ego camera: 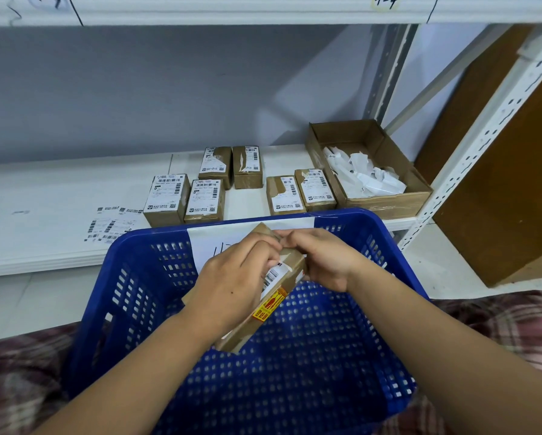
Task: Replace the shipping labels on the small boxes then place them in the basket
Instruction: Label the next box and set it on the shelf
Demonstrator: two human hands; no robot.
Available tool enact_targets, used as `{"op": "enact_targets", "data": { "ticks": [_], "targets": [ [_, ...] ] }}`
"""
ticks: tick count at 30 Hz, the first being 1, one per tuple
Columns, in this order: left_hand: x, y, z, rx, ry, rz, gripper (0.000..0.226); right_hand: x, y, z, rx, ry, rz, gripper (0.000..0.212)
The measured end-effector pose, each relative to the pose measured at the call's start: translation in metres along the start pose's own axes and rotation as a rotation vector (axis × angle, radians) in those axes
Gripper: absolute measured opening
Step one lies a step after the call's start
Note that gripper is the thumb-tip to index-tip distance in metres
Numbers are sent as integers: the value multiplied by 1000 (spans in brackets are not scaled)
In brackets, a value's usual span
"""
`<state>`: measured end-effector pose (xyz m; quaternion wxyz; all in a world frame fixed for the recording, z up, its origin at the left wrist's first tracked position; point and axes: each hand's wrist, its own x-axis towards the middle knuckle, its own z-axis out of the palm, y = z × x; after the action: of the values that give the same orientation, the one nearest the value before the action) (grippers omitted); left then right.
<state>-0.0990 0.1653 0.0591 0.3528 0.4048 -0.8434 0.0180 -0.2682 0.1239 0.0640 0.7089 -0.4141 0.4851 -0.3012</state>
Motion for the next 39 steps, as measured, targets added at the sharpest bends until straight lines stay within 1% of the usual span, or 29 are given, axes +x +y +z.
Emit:
{"op": "enact_targets", "data": {
  "ticks": [3,5,9,10,13,15,18,20,24,29,33,37,39],
  "targets": [
    [-2,1,3,-83,-14,-21,5,-2,-4,-5,24,-18,-1,34],
    [-3,0,4,-88,-19,-37,5,-4,-4,-4,37,-36,-14,33],
    [-2,-4,2,-68,19,-110,5,-6,0,7,123,-25,-69,22],
    [-1,-6,1,-73,23,-146,8,-7,1,9,143,-17,-72,23],
    [-1,-9,1,-73,29,-217,27,-10,4,15,137,-13,-56,26],
    [-1,-9,1,-45,40,-227,30,-11,8,18,105,-31,-56,28],
    [-2,-9,-1,8,77,-213,25,-10,13,22,151,6,-45,43],
    [-1,-10,-3,0,101,-186,21,-8,15,21,169,28,-39,46],
    [-1,-9,-3,-73,92,-146,15,-8,13,15,96,44,-40,37],
    [-4,-8,1,-84,38,-166,23,-3,13,10,-1,142,-70,26],
    [-3,-2,4,-95,57,-139,24,2,10,3,0,185,-61,26],
    [-3,0,4,-105,51,-116,26,4,11,-1,-4,212,-55,19],
    [-3,-1,4,-97,48,-91,26,5,11,-1,-11,227,-47,20]
  ]
}}
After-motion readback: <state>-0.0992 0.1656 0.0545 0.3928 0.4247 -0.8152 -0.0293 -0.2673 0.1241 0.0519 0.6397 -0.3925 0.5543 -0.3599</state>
